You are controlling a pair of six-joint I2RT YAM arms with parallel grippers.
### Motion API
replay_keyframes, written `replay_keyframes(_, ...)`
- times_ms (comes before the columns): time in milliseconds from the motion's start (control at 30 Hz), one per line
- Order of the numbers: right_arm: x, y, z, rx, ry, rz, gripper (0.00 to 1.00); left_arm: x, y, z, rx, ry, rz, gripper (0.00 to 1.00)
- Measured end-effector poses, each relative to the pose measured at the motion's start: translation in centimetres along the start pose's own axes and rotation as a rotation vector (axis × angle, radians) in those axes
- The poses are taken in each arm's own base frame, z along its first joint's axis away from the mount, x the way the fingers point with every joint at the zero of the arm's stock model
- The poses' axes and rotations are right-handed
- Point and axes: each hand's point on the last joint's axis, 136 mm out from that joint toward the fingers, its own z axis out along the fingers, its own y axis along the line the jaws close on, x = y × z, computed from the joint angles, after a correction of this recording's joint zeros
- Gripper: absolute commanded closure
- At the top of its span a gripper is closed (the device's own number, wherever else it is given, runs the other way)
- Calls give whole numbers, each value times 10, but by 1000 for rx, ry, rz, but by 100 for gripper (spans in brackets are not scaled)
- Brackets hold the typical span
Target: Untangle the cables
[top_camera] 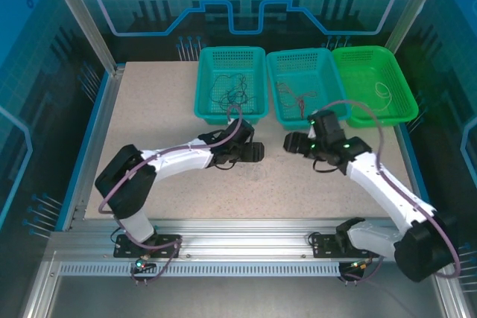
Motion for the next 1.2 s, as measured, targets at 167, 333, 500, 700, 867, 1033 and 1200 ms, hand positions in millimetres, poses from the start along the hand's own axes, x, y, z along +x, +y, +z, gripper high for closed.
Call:
replay_keyframes(167,8,2,48,49,114,-9,28,-10,4,17,-31,-9,-28,13)
replay_keyframes(333,3,4,80,72,148,-10,60,-10,19,28,-82,-1,-49,17)
replay_keyframes(500,8,-5,88,104,154,0,99,-3,24,34,-102,21,-56,43)
replay_keyframes(700,11,-18,71,114,105,4,100,12,33,45,-126,75,-70,84)
replay_keyframes(867,-10,-18,31,46,-24,32,100,15,39,47,-133,86,-84,100)
replay_keyframes(1033,-36,-30,-25,-23,-208,105,100,15,45,44,-114,76,-97,100)
replay_keyframes(1200,-52,-49,-84,-59,-385,190,100,16,58,36,-121,79,-101,100)
